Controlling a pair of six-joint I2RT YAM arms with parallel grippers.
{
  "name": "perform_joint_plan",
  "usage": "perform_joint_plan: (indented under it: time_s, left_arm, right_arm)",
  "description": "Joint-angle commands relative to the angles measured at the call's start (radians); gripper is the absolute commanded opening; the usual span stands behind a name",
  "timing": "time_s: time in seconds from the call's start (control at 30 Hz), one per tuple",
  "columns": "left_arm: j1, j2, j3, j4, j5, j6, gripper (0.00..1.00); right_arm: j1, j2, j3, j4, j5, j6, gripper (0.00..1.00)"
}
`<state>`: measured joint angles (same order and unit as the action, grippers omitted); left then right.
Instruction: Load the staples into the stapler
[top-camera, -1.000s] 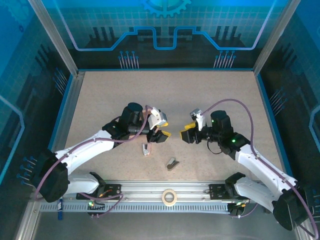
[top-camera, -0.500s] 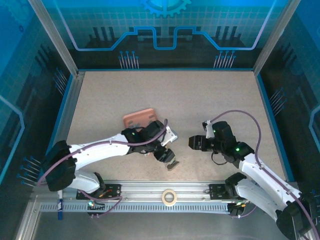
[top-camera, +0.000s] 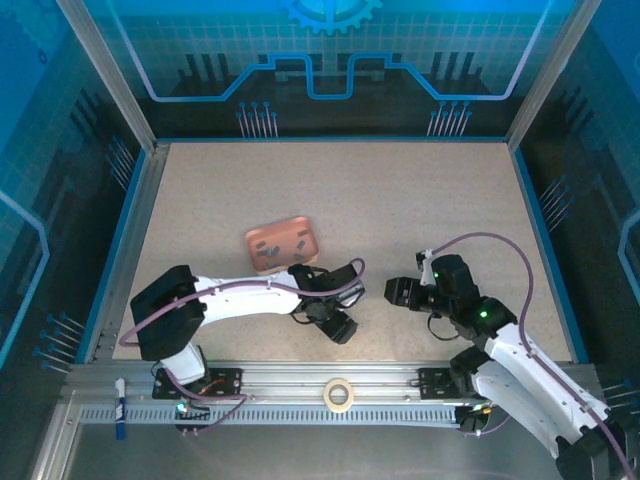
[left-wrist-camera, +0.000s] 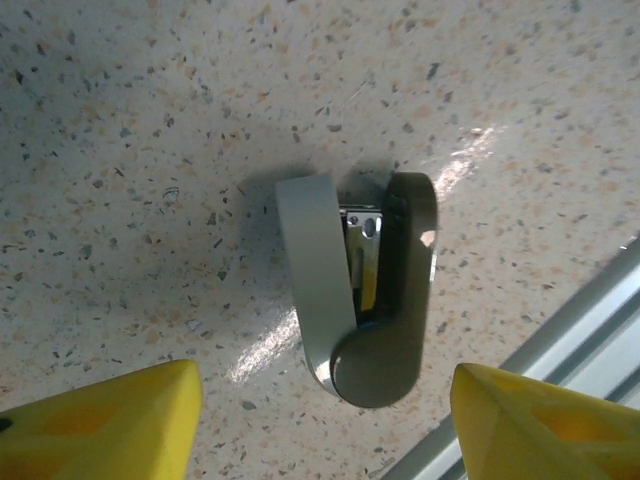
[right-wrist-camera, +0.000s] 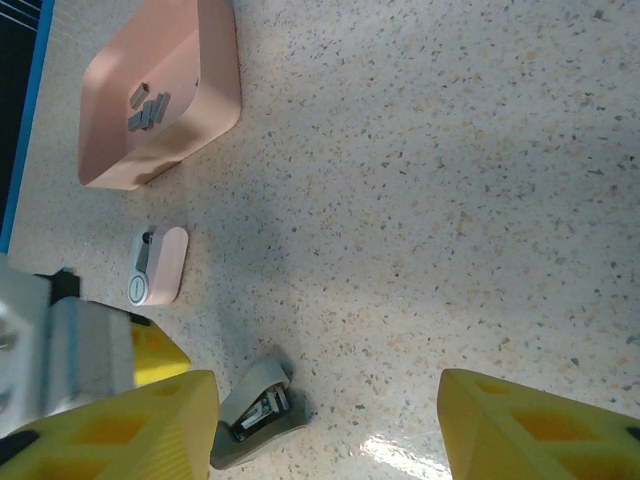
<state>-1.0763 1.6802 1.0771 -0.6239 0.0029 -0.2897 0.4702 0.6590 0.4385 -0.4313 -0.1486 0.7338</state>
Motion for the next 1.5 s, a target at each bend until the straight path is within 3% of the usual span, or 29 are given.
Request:
perform_joint_plan:
  time_s: [0.0, 0.8, 0.93, 1.17, 1.47]
  left_arm:
    - [-0.016, 0.036, 0.038, -0.04, -0.018, -0.017, 0.66]
    - [-0.03, 0.149, 0.079, -0.015, 0.018, 0.021, 0.49]
    - [-0.03, 0.15, 0.076, -0.013, 0.011, 0.032, 0.41]
    - [-0.026, 0.072, 0.018, 0.05, -0.069, 0.117, 0.32]
    - [0.05, -0.152, -0.134, 0.311, -0.111, 0.217, 0.29]
  right_arm:
    - [-0.007, -0.043, -0.025, -0.047, 0.03, 0.033, 0.61]
    - [-0.018, -0.107, -0.03, -0.086, 0.044, 0.039, 0.61]
    - [-0.018, -0.105, -0.03, -0.085, 0.041, 0.039, 0.61]
    - [-0.02, -0.102, -0.032, -0.074, 0.031, 0.031, 0.61]
    - [-0.018, -0.049, -0.012, 0.024, -0.02, -0.004, 0.61]
